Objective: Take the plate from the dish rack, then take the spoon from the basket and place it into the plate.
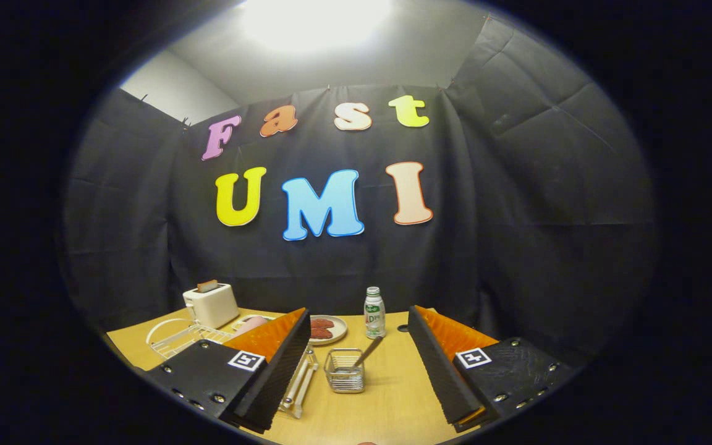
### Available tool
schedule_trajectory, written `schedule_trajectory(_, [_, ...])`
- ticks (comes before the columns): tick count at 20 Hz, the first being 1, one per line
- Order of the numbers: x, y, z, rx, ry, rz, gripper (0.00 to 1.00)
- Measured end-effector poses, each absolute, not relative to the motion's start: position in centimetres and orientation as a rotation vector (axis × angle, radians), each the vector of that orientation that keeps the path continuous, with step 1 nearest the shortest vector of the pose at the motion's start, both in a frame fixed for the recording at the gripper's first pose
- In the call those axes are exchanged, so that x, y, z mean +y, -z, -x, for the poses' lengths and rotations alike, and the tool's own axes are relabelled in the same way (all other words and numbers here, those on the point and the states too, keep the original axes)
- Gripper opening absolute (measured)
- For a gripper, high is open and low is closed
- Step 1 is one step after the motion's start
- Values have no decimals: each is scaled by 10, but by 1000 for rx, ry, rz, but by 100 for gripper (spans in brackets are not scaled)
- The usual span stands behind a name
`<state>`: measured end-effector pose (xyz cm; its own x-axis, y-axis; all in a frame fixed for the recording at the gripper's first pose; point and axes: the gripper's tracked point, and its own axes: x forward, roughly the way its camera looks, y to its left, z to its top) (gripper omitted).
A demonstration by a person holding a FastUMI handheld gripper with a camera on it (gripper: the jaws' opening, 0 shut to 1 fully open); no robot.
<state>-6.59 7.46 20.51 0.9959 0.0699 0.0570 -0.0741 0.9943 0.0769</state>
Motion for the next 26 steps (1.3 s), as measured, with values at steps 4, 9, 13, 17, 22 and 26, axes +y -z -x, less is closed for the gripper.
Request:
schedule_trajectory(4, [113,-224,42,-48,-156,-81,97])
schedule_trajectory(9, [166,-216,7,97,-268,-125,97])
schedule_trajectory(13, [200,-190,-21,297,-334,-148,97])
schedule_trajectory(17, [223,-162,-50,442,-372,-88,97])
schedule_trajectory(22, [252,-111,-64,683,-433,-33,97])
schedule_trajectory(26, [274,-78,-66,845,-483,23,98])
